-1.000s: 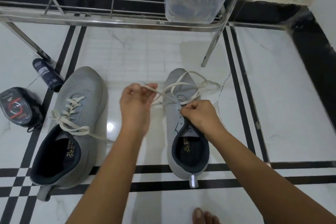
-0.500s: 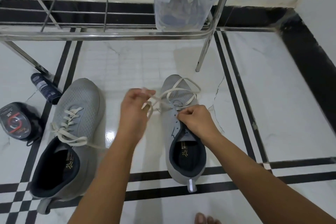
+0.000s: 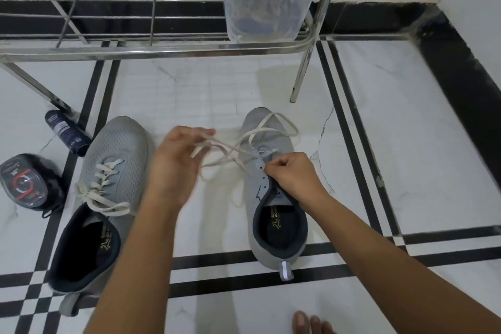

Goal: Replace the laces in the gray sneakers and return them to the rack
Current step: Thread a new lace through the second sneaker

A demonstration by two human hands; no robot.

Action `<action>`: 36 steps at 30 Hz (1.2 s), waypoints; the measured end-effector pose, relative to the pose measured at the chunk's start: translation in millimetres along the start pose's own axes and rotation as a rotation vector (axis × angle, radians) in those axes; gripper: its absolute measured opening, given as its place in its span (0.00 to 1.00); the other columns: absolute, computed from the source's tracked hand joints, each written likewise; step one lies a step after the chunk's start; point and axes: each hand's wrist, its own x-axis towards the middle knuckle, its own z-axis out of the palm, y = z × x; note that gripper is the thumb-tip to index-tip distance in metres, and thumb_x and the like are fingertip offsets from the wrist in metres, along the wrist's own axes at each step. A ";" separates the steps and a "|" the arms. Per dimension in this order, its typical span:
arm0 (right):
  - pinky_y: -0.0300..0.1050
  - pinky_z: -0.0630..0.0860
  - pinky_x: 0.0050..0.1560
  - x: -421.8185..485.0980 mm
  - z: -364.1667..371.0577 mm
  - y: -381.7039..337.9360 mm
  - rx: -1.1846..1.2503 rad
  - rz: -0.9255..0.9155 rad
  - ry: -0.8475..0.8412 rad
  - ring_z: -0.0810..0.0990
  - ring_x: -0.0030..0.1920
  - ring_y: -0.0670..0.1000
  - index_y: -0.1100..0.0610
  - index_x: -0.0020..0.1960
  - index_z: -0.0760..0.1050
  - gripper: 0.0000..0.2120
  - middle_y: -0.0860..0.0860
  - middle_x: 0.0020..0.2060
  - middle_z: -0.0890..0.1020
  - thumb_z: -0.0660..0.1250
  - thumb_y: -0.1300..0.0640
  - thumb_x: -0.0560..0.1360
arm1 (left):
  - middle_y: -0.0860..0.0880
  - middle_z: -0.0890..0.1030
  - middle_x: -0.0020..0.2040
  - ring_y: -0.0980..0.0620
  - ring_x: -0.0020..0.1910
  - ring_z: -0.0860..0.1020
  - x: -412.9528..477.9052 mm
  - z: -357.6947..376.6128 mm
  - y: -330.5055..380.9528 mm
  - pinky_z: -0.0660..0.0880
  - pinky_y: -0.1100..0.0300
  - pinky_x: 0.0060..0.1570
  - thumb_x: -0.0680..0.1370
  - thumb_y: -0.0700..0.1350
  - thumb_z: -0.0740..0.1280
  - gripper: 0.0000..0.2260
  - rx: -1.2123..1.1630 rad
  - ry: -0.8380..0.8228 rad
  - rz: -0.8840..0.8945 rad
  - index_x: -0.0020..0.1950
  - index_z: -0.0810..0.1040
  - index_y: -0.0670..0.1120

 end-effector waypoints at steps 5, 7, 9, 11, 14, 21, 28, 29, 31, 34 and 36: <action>0.36 0.75 0.34 -0.3 2.1 -1.2 0.017 0.022 -0.001 0.79 0.39 0.51 0.60 0.40 0.82 0.05 0.56 0.40 0.84 0.68 0.62 0.72 | 0.49 0.68 0.22 0.52 0.19 0.67 6.6 -9.4 11.8 0.73 0.60 0.27 0.77 0.35 0.59 0.18 0.272 0.038 -0.161 0.27 0.66 0.45; 0.35 0.74 0.34 -0.3 1.5 -1.8 0.013 0.021 -0.005 0.79 0.38 0.51 0.59 0.40 0.81 0.05 0.56 0.40 0.83 0.68 0.62 0.72 | 0.48 0.71 0.24 0.50 0.20 0.71 9.4 -3.4 4.0 0.71 0.60 0.28 0.78 0.42 0.63 0.15 0.728 -0.005 -0.233 0.32 0.67 0.43; 0.35 0.74 0.36 -0.2 0.5 -1.7 0.004 0.015 -0.018 0.79 0.37 0.49 0.58 0.39 0.81 0.05 0.54 0.37 0.82 0.68 0.62 0.72 | 0.46 0.76 0.32 0.48 0.29 0.77 12.7 -1.0 -6.4 0.72 0.60 0.32 0.76 0.49 0.66 0.14 1.298 -0.108 -0.292 0.37 0.69 0.42; 0.34 0.73 0.37 0.1 -0.5 -1.7 -0.001 0.010 -0.027 0.77 0.36 0.46 0.57 0.38 0.80 0.05 0.50 0.35 0.81 0.68 0.61 0.72 | 0.43 0.76 0.44 0.47 0.41 0.75 21.2 3.6 -18.7 0.69 0.58 0.39 0.75 0.49 0.67 0.12 1.580 -0.093 -0.097 0.43 0.71 0.41; 0.37 0.74 0.40 0.7 -1.2 -1.5 -0.010 -0.001 -0.032 0.78 0.37 0.47 0.56 0.37 0.80 0.06 0.48 0.34 0.80 0.68 0.61 0.72 | 0.43 0.75 0.57 0.45 0.53 0.75 37.3 9.9 -29.0 0.71 0.55 0.50 0.76 0.44 0.66 0.12 1.457 0.001 0.101 0.57 0.74 0.41; 0.37 0.74 0.42 0.1 -4.3 -0.9 0.013 -0.018 -0.049 0.79 0.41 0.48 0.56 0.39 0.80 0.03 0.48 0.35 0.80 0.70 0.59 0.72 | 0.39 0.81 0.50 0.44 0.48 0.78 46.5 9.0 -39.0 0.73 0.56 0.44 0.78 0.41 0.63 0.09 1.492 -0.118 0.024 0.52 0.77 0.37; 0.45 0.74 0.46 1.0 -16.5 -7.2 -0.235 -0.029 -0.003 0.79 0.47 0.56 0.68 0.49 0.78 0.13 0.60 0.43 0.81 0.68 0.57 0.73 | 0.40 0.78 0.39 0.51 0.30 0.80 23.9 42.4 -28.6 0.80 0.62 0.34 0.81 0.38 0.57 0.05 0.254 0.097 -0.265 0.45 0.67 0.41; 0.44 0.74 0.43 2.2 -15.5 -9.0 -0.261 -0.036 -0.010 0.79 0.44 0.56 0.70 0.48 0.78 0.13 0.61 0.42 0.81 0.66 0.59 0.73 | 0.40 0.77 0.40 0.50 0.32 0.79 19.4 49.5 -30.5 0.80 0.62 0.35 0.80 0.35 0.59 0.06 0.174 0.077 -0.297 0.44 0.67 0.41; 0.42 0.69 0.34 6.1 -14.8 -12.0 -0.298 -0.042 -0.017 0.75 0.36 0.53 0.69 0.42 0.78 0.10 0.60 0.36 0.79 0.65 0.60 0.73 | 0.43 0.76 0.40 0.51 0.36 0.78 14.9 54.0 -40.0 0.80 0.63 0.38 0.75 0.30 0.64 0.10 0.217 0.035 -0.282 0.45 0.68 0.42; 0.41 0.63 0.28 13.7 -14.1 -10.6 -0.364 -0.042 -0.015 0.69 0.31 0.52 0.62 0.33 0.72 0.11 0.55 0.28 0.72 0.62 0.62 0.73 | 0.46 0.79 0.38 0.49 0.39 0.79 14.6 51.4 -56.7 0.79 0.56 0.46 0.69 0.29 0.70 0.13 0.512 0.009 -0.215 0.43 0.72 0.45; 0.39 0.62 0.28 17.3 -13.2 -6.6 -0.381 -0.038 -0.024 0.69 0.31 0.51 0.60 0.29 0.68 0.16 0.53 0.26 0.70 0.62 0.61 0.75 | 0.43 0.81 0.39 0.45 0.42 0.80 13.9 53.5 -60.4 0.79 0.50 0.50 0.68 0.33 0.73 0.11 0.628 0.026 -0.163 0.38 0.74 0.47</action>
